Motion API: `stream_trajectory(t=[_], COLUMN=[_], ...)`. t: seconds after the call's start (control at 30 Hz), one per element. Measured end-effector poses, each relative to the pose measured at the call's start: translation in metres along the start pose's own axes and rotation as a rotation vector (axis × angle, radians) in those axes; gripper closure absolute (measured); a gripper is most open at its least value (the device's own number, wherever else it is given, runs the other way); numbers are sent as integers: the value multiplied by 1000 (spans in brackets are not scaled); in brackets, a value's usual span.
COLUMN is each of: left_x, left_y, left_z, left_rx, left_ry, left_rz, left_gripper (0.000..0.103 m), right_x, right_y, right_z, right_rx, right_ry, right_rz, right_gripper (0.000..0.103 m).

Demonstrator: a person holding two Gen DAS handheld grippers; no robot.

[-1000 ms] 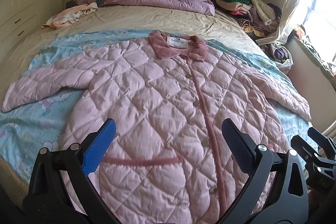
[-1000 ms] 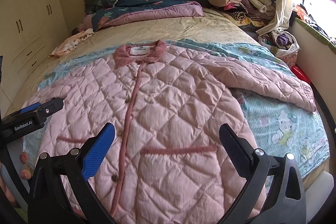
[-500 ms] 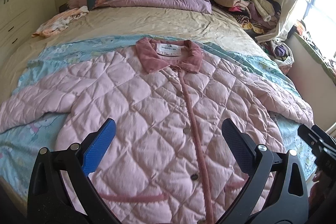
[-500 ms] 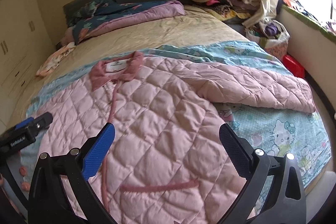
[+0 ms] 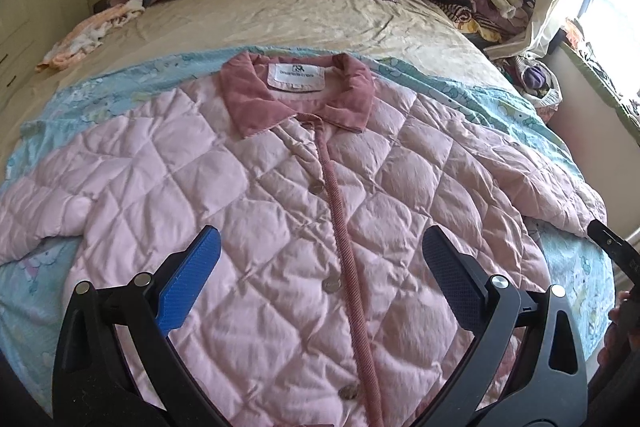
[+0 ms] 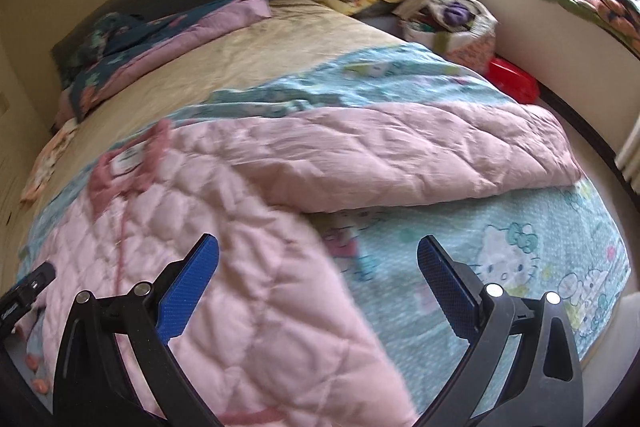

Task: Fold large clothes
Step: 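Move the right tool toward the jacket sleeve beside the front opening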

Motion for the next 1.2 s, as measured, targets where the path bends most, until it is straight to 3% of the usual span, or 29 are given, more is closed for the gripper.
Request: stream_trajectory(t=[0.23,0.63,0.87,1.2], left_x=[8,21,26,27], left_y=[-30,-78,-98,-117], left_z=[11,20,22,28], left_rx=[-20,15,35,77], left_ry=[4,-6,2,-22], left_rz=[-15,-53,-70,-88], left_gripper=[8,8,8,8], right_x=[21,49,58,64], right_y=[-31,-75,-97,-125], right_z=[57,157,202,238], right_rx=[-94,-228,-263,-258], right_ry=[-98,-290,-394,-481], right_rz=[8,-7,-29,-40], right_gripper=[4,4,4,4])
Point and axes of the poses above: each gripper's, at about its wrist camera, not at the fingertips, and y roughly against the way its jaws point, z to its right, x to its top, the point moved 10 cm from there along -y, roughly the way its jaws point, and after that the axes turned 9 degrees about -y, right-handed, at the moved point
